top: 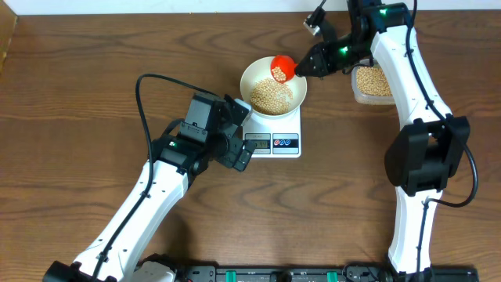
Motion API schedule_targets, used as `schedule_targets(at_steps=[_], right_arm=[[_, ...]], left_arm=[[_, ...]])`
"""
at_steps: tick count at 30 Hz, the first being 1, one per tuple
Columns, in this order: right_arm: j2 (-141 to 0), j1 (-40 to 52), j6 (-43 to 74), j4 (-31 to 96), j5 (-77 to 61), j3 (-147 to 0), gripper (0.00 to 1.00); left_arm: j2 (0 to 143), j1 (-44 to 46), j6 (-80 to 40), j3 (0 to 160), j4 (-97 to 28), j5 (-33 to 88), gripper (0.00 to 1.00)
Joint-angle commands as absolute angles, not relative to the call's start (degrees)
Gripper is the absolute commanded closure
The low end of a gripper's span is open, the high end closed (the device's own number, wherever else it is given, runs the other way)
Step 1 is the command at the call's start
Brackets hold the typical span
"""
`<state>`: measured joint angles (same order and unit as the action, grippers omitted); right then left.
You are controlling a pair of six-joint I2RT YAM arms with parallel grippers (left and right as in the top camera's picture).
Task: Scoop item into bowl and weigh 50g on scale
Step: 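Shake the tilted scoop over the bowl to add soybeans gradually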
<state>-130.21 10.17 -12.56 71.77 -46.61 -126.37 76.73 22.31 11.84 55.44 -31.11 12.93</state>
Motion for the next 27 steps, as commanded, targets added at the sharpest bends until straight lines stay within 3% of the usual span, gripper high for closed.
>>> schedule_targets(at_steps=[1,18,27], right_arm=[[-127.8,10.0,-12.5,71.8,-48.6,-127.7,0.99],[-127.8,10.3,-12.9,71.8,-47.6,-127.7,0.99],[-127.8,15.1,-13.6,71.5,-34.9,-127.7,0.99]], left_arm=[[77.2,22.5,11.8,55.3,-31.2,12.4,0.02],[77.2,22.5,11.8,55.3,-31.2,12.4,0.02],[77.2,22.5,11.8,55.3,-31.2,12.4,0.02]])
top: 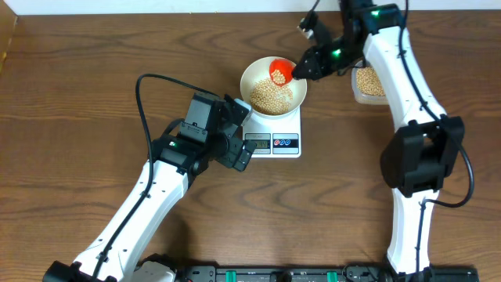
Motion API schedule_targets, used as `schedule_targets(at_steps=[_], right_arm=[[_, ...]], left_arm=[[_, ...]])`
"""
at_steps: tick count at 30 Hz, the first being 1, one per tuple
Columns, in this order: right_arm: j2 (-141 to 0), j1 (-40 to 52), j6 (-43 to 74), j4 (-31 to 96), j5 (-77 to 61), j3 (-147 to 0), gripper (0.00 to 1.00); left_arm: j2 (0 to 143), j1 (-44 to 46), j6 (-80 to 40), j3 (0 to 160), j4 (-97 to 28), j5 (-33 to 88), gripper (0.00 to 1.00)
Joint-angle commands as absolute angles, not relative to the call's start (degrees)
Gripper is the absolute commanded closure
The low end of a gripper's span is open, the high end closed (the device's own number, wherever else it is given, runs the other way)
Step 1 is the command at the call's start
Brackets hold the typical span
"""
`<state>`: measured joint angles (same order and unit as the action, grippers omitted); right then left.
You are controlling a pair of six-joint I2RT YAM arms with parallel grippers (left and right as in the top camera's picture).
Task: Scoop item into bowl and weigh 50g on scale
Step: 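Shake the tilted scoop over the bowl to add soybeans gradually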
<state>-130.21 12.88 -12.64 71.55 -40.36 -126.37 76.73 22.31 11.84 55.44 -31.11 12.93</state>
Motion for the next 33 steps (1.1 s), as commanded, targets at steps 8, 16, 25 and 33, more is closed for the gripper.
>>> schedule_targets(at_steps=[8,16,25,33], right_arm=[[-127.0,20.0,-13.6,71.0,-20.1,-127.8,0.99],[-125.7,21.3,-13.8,70.4,-19.5,-127.8,0.99],[-125.7,14.8,-13.8,70.6,-38.9,-127.8,0.99],[-125.7,11.7,-14.0,71.3,-44.1,-127.8,0.99]], left_arm=[[77.2,22.5,11.8,55.3,-31.2,12.4,0.02],[77.2,22.5,11.8,55.3,-31.2,12.4,0.02],[77.2,22.5,11.8,55.3,-31.2,12.4,0.02],[77.2,22.5,11.8,55.3,-31.2,12.4,0.02]])
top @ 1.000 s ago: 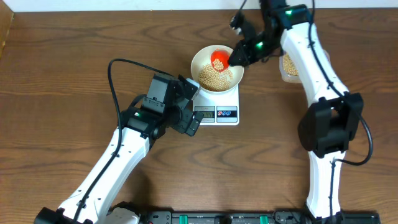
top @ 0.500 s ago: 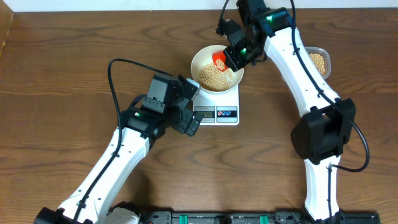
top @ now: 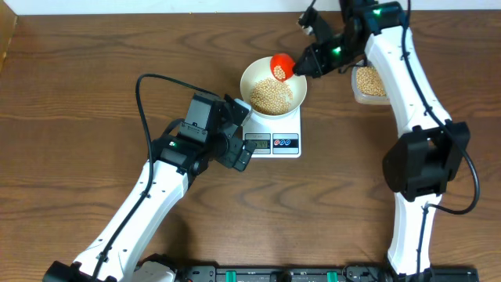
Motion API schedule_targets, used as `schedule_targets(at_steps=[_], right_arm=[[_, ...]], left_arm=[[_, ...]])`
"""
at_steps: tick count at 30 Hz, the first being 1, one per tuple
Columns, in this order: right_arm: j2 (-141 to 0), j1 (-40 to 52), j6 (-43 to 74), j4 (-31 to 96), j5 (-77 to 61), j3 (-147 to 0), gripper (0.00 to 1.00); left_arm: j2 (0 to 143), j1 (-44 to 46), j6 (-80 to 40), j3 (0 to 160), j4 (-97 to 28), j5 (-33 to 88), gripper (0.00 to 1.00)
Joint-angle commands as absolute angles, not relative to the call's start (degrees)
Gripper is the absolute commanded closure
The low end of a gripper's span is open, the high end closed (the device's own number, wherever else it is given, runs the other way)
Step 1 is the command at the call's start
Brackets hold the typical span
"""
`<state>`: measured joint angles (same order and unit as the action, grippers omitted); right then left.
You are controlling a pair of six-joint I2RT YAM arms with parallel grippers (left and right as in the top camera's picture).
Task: Scoop item into bowl and weigh 50g on scale
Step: 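Shake the tilted scoop over the bowl to add soybeans gradually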
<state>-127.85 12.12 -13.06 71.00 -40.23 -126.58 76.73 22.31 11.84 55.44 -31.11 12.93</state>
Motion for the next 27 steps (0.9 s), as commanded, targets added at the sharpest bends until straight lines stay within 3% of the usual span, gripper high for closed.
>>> schedule_targets(at_steps=[1,13,27], right_arm=[[-125.7,11.7,-14.0,71.4,-44.1,-127.8,0.99],[-125.7,14.4,-15.1,71.6,-36.2,-127.8,0.99],[-125.0,26.8,-14.8,70.1,-2.7,-127.8,0.99]], left_arm=[[77.2,22.5,11.8,55.3,-31.2,12.4,0.02],[77.2,22.5,11.8,55.3,-31.2,12.4,0.02],[77.2,22.5,11.8,55.3,-31.2,12.4,0.02]])
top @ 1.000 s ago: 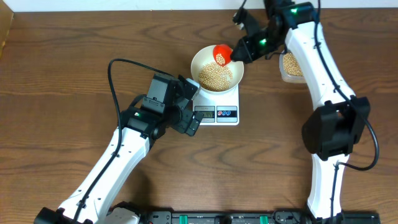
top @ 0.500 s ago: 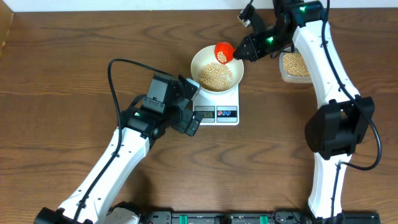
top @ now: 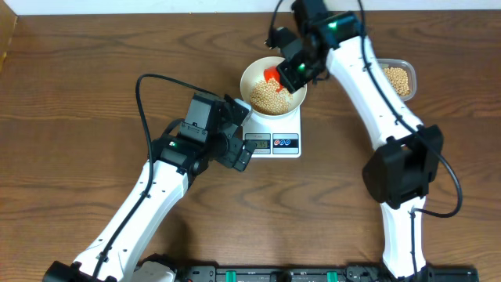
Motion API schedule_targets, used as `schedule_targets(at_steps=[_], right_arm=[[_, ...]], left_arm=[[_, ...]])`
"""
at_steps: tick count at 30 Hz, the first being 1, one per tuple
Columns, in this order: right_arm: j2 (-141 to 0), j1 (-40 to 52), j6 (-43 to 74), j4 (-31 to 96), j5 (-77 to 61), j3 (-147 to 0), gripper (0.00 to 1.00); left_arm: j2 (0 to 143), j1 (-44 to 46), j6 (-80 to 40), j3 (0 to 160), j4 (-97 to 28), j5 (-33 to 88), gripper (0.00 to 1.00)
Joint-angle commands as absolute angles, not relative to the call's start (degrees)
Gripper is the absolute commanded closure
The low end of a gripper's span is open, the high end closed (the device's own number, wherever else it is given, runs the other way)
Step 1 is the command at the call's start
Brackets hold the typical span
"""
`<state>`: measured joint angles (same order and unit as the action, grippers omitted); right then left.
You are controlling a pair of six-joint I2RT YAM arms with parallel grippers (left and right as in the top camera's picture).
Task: Scoop item into bowl and weigh 50g on scale
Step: 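Shake the tilted scoop over the bowl to add soybeans gradually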
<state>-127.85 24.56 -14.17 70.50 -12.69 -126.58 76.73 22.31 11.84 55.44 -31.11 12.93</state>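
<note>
A white bowl holding a heap of tan beans stands on the white scale. My right gripper is over the bowl's far right side, shut on the handle of a red scoop. The scoop is tipped down into the bowl and the gripper covers much of it. My left gripper sits at the scale's left edge with its fingers spread and nothing between them. The scale's display is too small to read.
A clear tub of tan beans stands at the far right of the table, right of my right arm. A black cable loops over the table left of my left arm.
My right gripper has moved left from the bowl's right rim to over the bowl, and the scoop now tips down into it. The bean tub shows farther right. My left arm has not moved.
My right gripper held the red scoop with beans in it at the bowl's far right rim through all three earlier moments, shifting only slightly. Now the gripper is over the bowl with the scoop tipped in. My left gripper stayed open beside the scale throughout.
</note>
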Motion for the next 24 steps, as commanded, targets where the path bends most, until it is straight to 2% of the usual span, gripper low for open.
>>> schedule_targets(at_steps=[1,8,24], right_arm=[[-124.9,27.6,-14.8,69.9,-0.9,-127.8,0.99],[-124.7,28.7,-13.3,69.8,-2.7,-127.8,0.99],[-124.7,12.8,-13.8,71.5,-39.9,-127.8,0.99]], left_arm=[[77.2,22.5,11.8,55.3,-31.2,12.4,0.02],[77.2,22.5,11.8,55.3,-31.2,12.4,0.02],[77.2,22.5,11.8,55.3,-31.2,12.4,0.02]])
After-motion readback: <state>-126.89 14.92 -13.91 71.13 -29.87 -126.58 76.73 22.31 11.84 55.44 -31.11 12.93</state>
